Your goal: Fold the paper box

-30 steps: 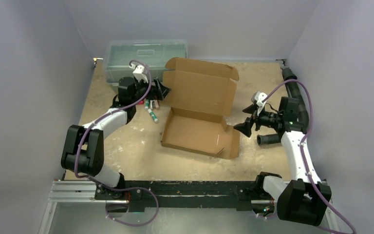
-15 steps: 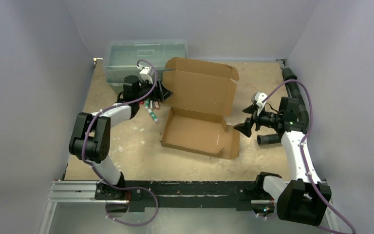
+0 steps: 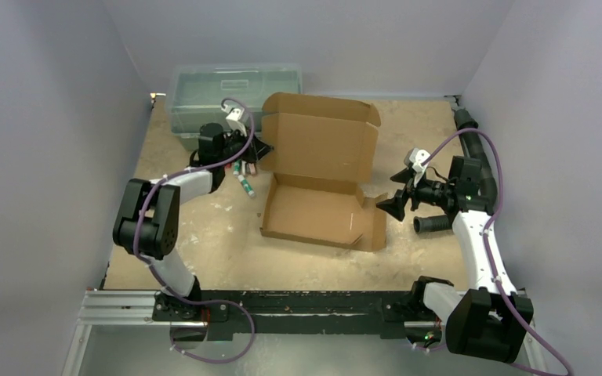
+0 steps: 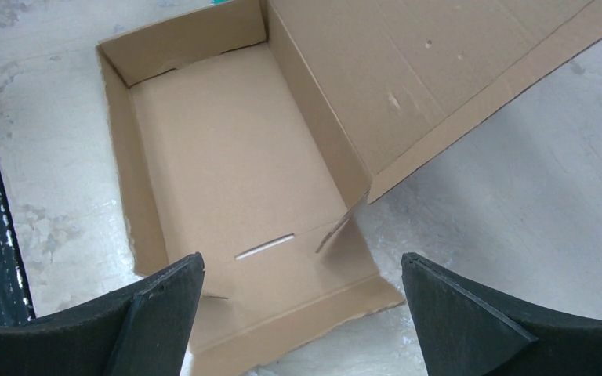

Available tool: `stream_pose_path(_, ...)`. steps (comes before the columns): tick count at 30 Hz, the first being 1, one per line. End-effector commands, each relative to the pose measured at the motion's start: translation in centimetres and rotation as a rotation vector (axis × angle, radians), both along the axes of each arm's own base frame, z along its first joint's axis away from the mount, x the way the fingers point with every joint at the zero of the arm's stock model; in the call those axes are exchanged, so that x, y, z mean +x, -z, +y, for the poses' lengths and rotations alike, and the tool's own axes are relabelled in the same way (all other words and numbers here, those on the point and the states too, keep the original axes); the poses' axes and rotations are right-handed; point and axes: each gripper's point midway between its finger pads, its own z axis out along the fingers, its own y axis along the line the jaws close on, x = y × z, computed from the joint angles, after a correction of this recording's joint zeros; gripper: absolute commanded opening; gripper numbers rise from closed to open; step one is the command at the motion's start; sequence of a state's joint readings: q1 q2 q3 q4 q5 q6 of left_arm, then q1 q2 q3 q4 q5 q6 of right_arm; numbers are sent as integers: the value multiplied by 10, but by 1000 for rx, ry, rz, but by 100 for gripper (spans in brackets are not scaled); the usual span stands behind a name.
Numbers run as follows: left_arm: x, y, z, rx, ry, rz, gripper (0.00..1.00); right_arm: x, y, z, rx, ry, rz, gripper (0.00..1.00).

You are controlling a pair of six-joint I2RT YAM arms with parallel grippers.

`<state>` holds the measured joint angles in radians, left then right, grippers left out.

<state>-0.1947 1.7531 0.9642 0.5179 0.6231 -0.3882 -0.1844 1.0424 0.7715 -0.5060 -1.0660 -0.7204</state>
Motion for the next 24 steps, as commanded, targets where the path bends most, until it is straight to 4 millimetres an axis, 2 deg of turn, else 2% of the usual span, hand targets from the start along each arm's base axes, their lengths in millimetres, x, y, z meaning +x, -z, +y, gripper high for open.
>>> stream_pose_path(1,-11,-46,17,-16,-96,-181,0,3,-1,-2,16,24,11,99)
stream_pose_path(6,-47,-65,27,-10,-247,-260,0,27,6,-18,30,210,67,99)
stream_pose_path(12,-95,-57,23,13,-357,-286,0,47,23,-32,42,334,158,99)
stream_pose_path(15,-109,-54,28,8,-403,-287,0,62,39,-43,16,395,227,99)
stream_pose_path(20,-119,-44,29,13,-414,-277,0,72,67,-54,-57,429,316,97)
stream_pose_path(22,-121,-43,28,9,-408,-275,0,78,74,-56,-95,441,321,92)
stream_pose_path(24,-122,-43,26,6,-404,-272,0,81,77,-50,-98,408,338,83)
